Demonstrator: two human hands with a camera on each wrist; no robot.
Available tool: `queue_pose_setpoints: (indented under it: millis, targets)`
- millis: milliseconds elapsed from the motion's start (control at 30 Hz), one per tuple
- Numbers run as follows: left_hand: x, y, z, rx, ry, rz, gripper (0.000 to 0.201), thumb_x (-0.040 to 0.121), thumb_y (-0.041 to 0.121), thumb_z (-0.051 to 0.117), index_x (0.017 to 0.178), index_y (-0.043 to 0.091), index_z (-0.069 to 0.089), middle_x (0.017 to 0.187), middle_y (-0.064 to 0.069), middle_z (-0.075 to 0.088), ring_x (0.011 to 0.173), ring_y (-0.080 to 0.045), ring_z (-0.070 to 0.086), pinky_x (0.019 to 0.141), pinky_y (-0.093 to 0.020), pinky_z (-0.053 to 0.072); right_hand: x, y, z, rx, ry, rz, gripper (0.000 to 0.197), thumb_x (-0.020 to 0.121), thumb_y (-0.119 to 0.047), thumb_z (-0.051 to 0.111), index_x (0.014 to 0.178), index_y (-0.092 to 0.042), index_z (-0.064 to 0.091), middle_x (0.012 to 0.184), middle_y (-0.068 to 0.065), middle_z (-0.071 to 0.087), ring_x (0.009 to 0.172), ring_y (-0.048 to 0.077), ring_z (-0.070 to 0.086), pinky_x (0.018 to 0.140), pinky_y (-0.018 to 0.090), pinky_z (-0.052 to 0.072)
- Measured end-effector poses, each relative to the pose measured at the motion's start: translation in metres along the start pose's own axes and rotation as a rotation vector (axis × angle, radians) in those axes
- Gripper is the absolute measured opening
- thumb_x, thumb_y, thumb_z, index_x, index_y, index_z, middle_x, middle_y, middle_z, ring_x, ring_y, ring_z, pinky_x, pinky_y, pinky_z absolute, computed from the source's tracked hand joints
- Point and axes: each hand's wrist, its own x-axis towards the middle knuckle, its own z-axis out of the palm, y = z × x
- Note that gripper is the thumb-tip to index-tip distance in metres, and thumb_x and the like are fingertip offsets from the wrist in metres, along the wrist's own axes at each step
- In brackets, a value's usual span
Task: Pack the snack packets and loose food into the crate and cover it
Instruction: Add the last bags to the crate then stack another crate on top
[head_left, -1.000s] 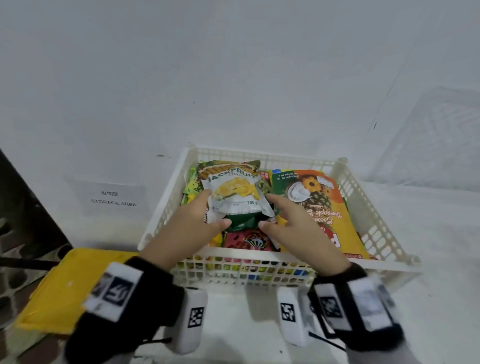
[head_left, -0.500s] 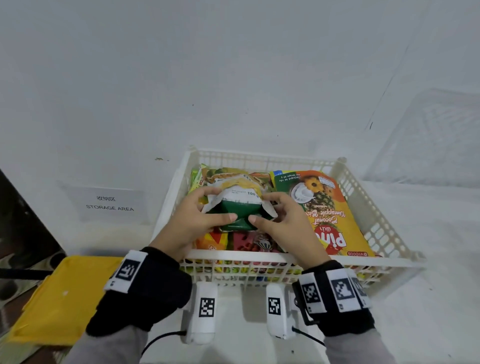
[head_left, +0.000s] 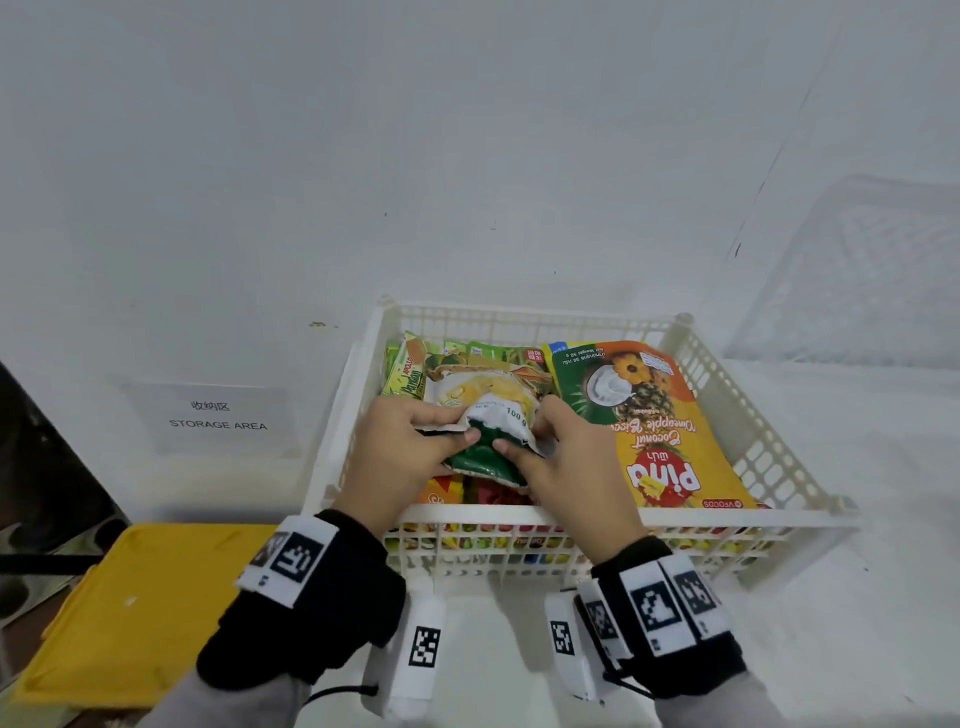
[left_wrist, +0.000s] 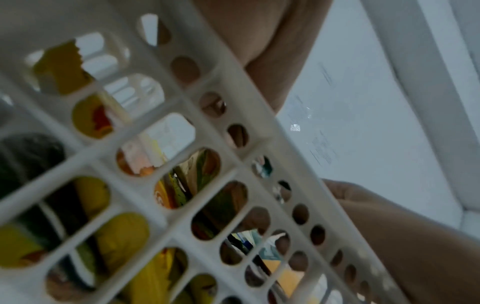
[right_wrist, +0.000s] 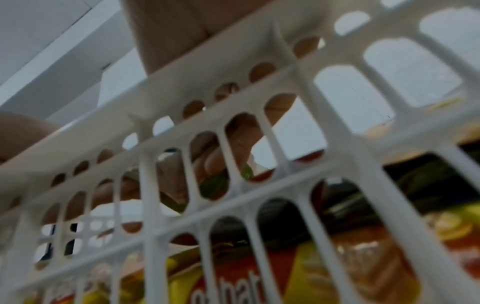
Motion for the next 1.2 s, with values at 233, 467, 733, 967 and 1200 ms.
queue_pose_setpoints:
  millis: [233, 467, 733, 967, 1200]
  targets:
    - [-0.003, -0.002, -0.002, -0.005, 0.126, 0.049, 0.018, 0.071, 0.007, 0.079, 0.079, 0.023, 0.075, 0.08, 0.004, 0.072, 0.075, -0.012, 0.071, 0.058, -0.026, 0.058, -0.004, -0.011, 0.008, 0.222, 0.074, 0.094, 0.032, 0.084, -0.017, 0.068, 0.067, -0.011, 0.042, 0.07, 0.015, 0.057, 0.063, 0.033, 0.064, 0.053, 0.047, 0.053]
    - [-0.004, 0.004, -0.009, -0.215, 0.053, -0.03, 0.035, 0.084, -0.015, 0.054, 0.084, 0.014, 0.074, 0.092, -0.004, 0.071, 0.081, -0.016, 0.072, 0.062, -0.021, 0.056, 0.003, -0.005, -0.01, 0.651, 0.031, 0.328, 0.023, 0.089, 0.011, 0.05, 0.08, -0.009, 0.056, 0.108, 0.02, 0.065, 0.061, 0.036, 0.069, 0.051, 0.031, 0.057]
    - [0.0, 0.014, -0.008, -0.351, 0.073, -0.204, 0.043, 0.083, -0.026, 0.035, 0.08, -0.001, 0.069, 0.104, -0.023, 0.064, 0.083, -0.029, 0.07, 0.059, -0.022, 0.056, 0.01, -0.006, -0.018, 1.008, 0.081, 0.538, 0.036, 0.085, 0.022, 0.035, 0.096, 0.003, 0.064, 0.105, 0.033, 0.061, 0.058, 0.028, 0.071, 0.051, 0.021, 0.055]
    - [-0.002, 0.003, -0.006, 0.28, 0.075, -0.026, 0.044, 0.081, -0.012, 0.042, 0.1, 0.014, 0.072, 0.101, -0.002, 0.064, 0.09, -0.024, 0.066, 0.073, -0.04, 0.059, 0.01, 0.001, -0.014, 0.725, 0.031, 0.527, 0.042, 0.082, 0.023, 0.033, 0.106, 0.007, 0.064, 0.109, 0.018, 0.06, 0.083, 0.027, 0.065, 0.06, 0.029, 0.059]
    - [-0.007, 0.013, -0.006, 0.944, -0.292, -0.026, 0.035, 0.085, 0.003, 0.051, 0.114, 0.013, 0.067, 0.125, -0.004, 0.061, 0.112, -0.021, 0.056, 0.084, -0.017, 0.039, 0.004, 0.001, -0.022, -0.184, -0.258, 0.33, 0.032, 0.083, 0.005, 0.043, 0.099, 0.002, 0.071, 0.109, 0.017, 0.067, 0.102, 0.029, 0.06, 0.084, 0.035, 0.052]
